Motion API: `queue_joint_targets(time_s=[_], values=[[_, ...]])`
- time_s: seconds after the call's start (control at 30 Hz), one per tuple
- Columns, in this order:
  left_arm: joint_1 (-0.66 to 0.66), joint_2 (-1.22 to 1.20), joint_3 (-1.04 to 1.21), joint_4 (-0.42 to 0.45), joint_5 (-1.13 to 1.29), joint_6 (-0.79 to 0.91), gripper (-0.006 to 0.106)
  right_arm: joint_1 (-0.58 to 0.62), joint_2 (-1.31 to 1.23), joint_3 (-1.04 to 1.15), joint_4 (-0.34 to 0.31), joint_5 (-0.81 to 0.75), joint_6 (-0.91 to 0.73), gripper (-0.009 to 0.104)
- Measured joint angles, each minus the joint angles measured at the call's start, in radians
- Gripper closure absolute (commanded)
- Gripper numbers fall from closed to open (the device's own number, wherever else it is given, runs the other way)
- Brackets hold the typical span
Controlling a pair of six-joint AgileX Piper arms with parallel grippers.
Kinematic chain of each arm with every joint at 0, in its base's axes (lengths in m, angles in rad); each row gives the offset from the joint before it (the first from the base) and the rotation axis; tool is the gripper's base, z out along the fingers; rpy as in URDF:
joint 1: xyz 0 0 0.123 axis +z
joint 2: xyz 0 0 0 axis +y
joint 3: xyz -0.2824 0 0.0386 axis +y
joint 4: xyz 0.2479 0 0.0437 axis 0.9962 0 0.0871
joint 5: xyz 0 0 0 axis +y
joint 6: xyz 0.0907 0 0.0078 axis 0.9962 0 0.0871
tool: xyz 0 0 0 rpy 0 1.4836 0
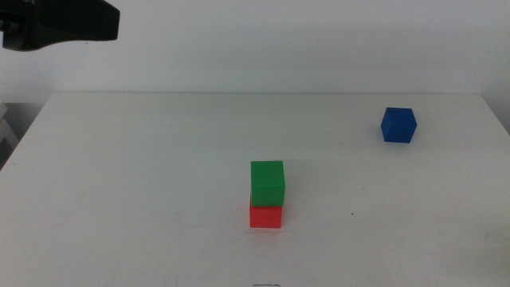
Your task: Stack red cubes first, then green, then blue cubes in a specific spot.
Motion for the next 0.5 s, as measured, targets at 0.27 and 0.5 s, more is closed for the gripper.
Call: queue_joint_targets(time_s=[0.27, 0.5], values=[[0.0, 0.0, 0.0, 0.0, -0.003, 0.0, 0.009, 0.0, 0.127, -0.184, 0.014, 0.051, 0.062, 0.001], [0.0, 0.0, 0.0, 0.0, -0.003, 0.0, 0.009, 0.0, 0.604, -0.684, 0.012, 0.536, 0.047, 0.001]])
